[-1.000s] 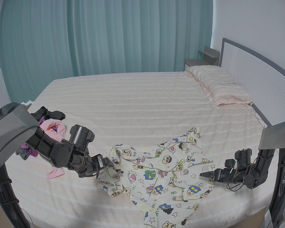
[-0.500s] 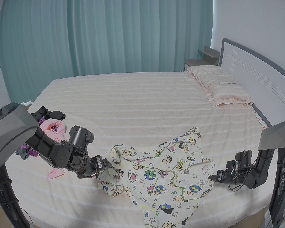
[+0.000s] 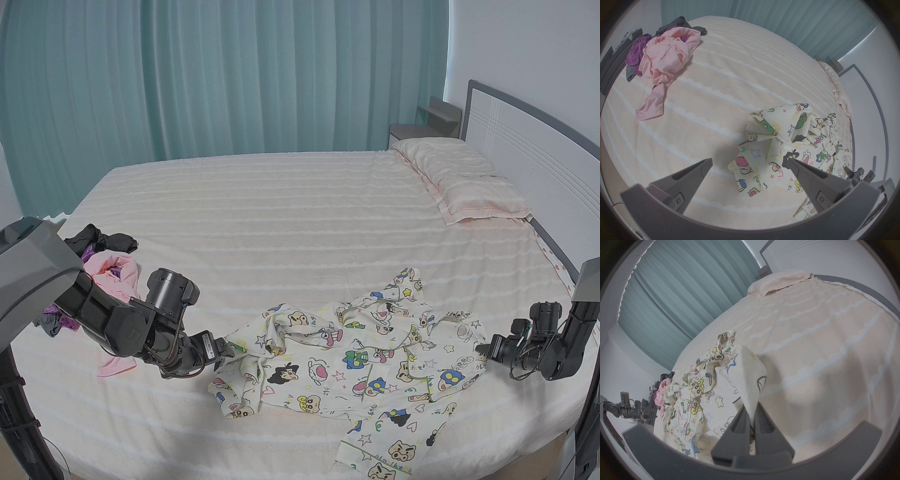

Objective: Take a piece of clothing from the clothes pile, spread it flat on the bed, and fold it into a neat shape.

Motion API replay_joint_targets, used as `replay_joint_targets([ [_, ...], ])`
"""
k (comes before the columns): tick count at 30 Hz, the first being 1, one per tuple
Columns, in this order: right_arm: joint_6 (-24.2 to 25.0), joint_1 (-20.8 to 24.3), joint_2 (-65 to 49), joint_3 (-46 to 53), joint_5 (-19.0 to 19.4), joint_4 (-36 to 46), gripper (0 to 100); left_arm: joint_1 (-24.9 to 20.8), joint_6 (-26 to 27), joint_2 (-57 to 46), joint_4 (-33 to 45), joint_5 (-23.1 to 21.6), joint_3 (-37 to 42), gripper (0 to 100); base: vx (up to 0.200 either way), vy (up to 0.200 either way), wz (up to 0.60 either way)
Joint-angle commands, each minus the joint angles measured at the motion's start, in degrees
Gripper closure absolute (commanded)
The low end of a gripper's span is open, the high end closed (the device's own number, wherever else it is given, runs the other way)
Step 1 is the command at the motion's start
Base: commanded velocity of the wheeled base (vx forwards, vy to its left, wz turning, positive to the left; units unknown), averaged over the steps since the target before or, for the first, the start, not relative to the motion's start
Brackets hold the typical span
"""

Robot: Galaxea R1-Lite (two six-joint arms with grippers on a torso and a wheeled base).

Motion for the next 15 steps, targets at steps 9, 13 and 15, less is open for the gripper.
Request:
replay_joint_targets([
  [9,-1.92,-1.64,0.64,-4.25,0.01,3.76,0,-2.54,-3.52,1.21,-0.83,-3.94,-4.57,0,0.0,0.0,0.0],
  [13,-2.01,-1.47,0.29,-3.46,0.27,3.32,0,-5.17,-4.14,3.93,-0.92,-3.68,-7.56,0,0.0,0.0,0.0],
  [15,-1.92,-1.47,0.11,-3.02,0.27,3.14,0,-7.11,-4.05,5.16,-1.71,-3.59,-8.96,0,0.0,0.0,0.0],
])
